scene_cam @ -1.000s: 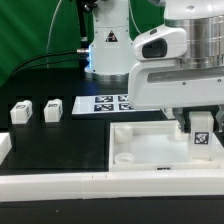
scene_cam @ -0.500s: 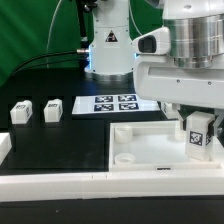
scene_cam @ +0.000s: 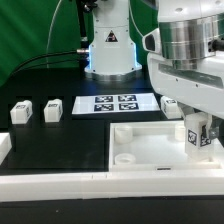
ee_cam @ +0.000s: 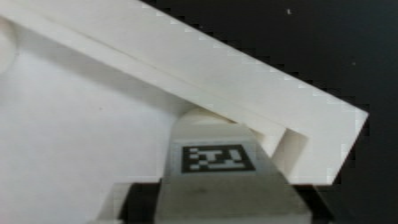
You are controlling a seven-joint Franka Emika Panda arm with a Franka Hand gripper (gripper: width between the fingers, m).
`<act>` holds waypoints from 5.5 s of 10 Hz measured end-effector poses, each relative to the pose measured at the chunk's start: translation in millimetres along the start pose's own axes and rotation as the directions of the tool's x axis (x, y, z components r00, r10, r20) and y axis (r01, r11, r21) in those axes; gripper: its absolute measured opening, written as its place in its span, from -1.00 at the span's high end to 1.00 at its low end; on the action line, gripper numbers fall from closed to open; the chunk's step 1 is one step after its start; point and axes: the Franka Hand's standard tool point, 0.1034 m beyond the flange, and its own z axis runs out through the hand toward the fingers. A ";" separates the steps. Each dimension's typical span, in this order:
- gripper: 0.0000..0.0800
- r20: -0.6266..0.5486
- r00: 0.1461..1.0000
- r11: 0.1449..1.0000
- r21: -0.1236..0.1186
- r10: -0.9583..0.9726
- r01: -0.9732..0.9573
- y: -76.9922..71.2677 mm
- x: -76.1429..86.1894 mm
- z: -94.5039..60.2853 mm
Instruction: Assemble one leg
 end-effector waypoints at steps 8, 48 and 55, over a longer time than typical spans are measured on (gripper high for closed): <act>-0.60 0.008 0.935 0.935 -0.011 -0.355 0.355 1.3 -2.3 1.8; -0.62 0.017 0.979 0.979 0.020 -0.202 0.202 -0.8 -1.6 3.0; -0.62 0.002 0.461 0.459 -0.069 -0.888 0.886 -5.2 2.0 -3.7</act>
Offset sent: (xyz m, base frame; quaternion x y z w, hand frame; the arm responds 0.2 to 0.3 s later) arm 0.0000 0.0000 0.0000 0.0000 0.0000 -0.0899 0.9960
